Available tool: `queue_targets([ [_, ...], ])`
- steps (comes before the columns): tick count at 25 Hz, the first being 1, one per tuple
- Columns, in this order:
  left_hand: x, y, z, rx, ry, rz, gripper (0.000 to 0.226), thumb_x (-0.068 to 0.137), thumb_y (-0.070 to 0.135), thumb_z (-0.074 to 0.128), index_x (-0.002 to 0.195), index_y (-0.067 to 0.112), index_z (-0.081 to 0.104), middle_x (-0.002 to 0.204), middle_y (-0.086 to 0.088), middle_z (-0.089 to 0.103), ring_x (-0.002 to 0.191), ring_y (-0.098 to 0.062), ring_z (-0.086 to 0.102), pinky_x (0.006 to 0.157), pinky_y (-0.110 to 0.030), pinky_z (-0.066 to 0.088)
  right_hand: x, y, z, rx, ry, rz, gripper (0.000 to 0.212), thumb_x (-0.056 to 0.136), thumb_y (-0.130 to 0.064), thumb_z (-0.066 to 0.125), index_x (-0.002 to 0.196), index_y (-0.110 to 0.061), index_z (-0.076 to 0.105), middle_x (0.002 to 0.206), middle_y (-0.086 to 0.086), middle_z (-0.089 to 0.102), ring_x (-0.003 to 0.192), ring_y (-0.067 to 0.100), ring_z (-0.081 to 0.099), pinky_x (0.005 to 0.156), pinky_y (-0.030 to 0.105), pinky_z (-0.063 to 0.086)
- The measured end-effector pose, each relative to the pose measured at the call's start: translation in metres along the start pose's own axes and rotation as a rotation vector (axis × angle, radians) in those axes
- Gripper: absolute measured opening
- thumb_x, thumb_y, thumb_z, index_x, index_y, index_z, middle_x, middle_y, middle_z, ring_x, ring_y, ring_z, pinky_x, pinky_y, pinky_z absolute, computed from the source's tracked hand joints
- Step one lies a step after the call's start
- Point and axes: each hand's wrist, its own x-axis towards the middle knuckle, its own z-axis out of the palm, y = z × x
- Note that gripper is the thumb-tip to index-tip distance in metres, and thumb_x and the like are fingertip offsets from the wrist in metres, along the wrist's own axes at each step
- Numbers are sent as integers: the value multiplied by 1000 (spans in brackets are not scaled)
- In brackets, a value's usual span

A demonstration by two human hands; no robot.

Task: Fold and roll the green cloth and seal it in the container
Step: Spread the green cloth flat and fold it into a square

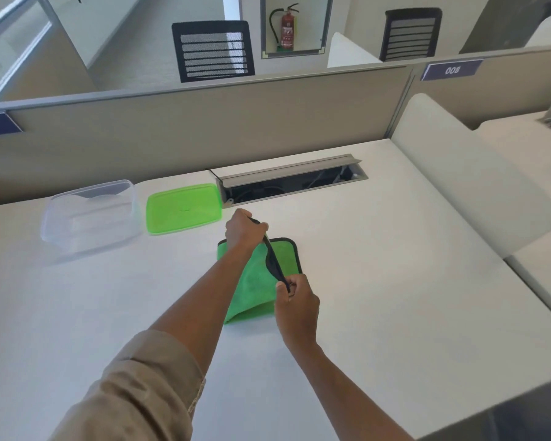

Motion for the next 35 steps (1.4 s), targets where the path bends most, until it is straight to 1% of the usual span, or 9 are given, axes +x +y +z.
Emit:
queue_targets([
  [5, -8, 3, 48, 42, -22, -6, 47, 79, 24, 75, 121, 11, 59, 107, -10, 70, 89, -28, 71, 73, -29, 50, 19, 36, -23, -98, -52, 98, 7, 91, -23, 55, 86, -20, 57, 65, -6, 62, 60, 12, 57, 48, 21, 35],
  [9, -12, -3, 69, 14, -54, -39, 45, 84, 30, 74, 121, 10, 58, 102, -8, 71, 83, -25, 73, 80, -36, 58, 31, 59, -28, -163, -115, 133, 10, 91, -25, 56, 88, -17, 61, 73, -4, 64, 71, 20, 60, 57, 29, 40],
  [13, -16, -10, 77, -167, -119, -71, 31, 97, 36, 57, 112, 10, 64, 89, -7, 75, 79, -18, 74, 84, -43, 60, 37, 72, -29, -214, -144, 183, 24, 89, -26, 58, 111, -18, 50, 95, -7, 57, 88, 20, 57, 71, 30, 40],
  [18, -31, -22, 61, -285, -201, 30, 29, 100, 30, 49, 104, 12, 70, 97, -3, 75, 86, -14, 72, 83, -39, 59, 34, 68, -27, -240, -81, 68, 27, 90, -24, 54, 116, -24, 45, 100, -7, 55, 88, 18, 56, 68, 31, 39],
  [21, -50, -55, 31, -85, -106, 292, 21, 97, 32, 55, 97, 17, 70, 84, 7, 71, 73, -8, 65, 68, -30, 53, 18, 59, -22, -298, -93, -213, 26, 87, -17, 57, 112, -21, 50, 99, -6, 55, 86, 18, 51, 69, 32, 44],
  [23, -62, -83, 19, 127, -58, 545, 14, 94, 29, 60, 94, 18, 69, 83, 8, 67, 75, -11, 59, 70, -30, 49, 15, 61, -20, -404, -162, -469, 25, 83, -14, 63, 107, -18, 55, 99, -3, 57, 85, 21, 51, 71, 33, 46],
  [26, -80, -114, 10, 433, -59, 820, 20, 91, 39, 62, 98, 21, 67, 95, 7, 65, 88, -14, 57, 78, -30, 45, 30, 69, -26, -560, -259, -657, 26, 80, -19, 67, 103, -19, 57, 102, -4, 58, 90, 21, 52, 74, 34, 46],
  [30, -101, -149, -13, 620, -111, 895, 43, 88, 56, 58, 114, 23, 63, 121, 6, 62, 111, -14, 55, 94, -34, 44, 37, 78, -29, -724, -350, -725, 32, 76, -24, 64, 107, -21, 57, 108, -4, 58, 103, 22, 52, 84, 37, 45],
  [35, -111, -161, -25, 645, -150, 823, 49, 82, 29, 72, 128, 16, 61, 138, -3, 57, 125, -22, 55, 105, -37, 46, 44, 77, -30, -795, -410, -715, 41, 74, -18, 69, 114, -19, 58, 112, -4, 61, 104, 23, 55, 84, 37, 49],
])
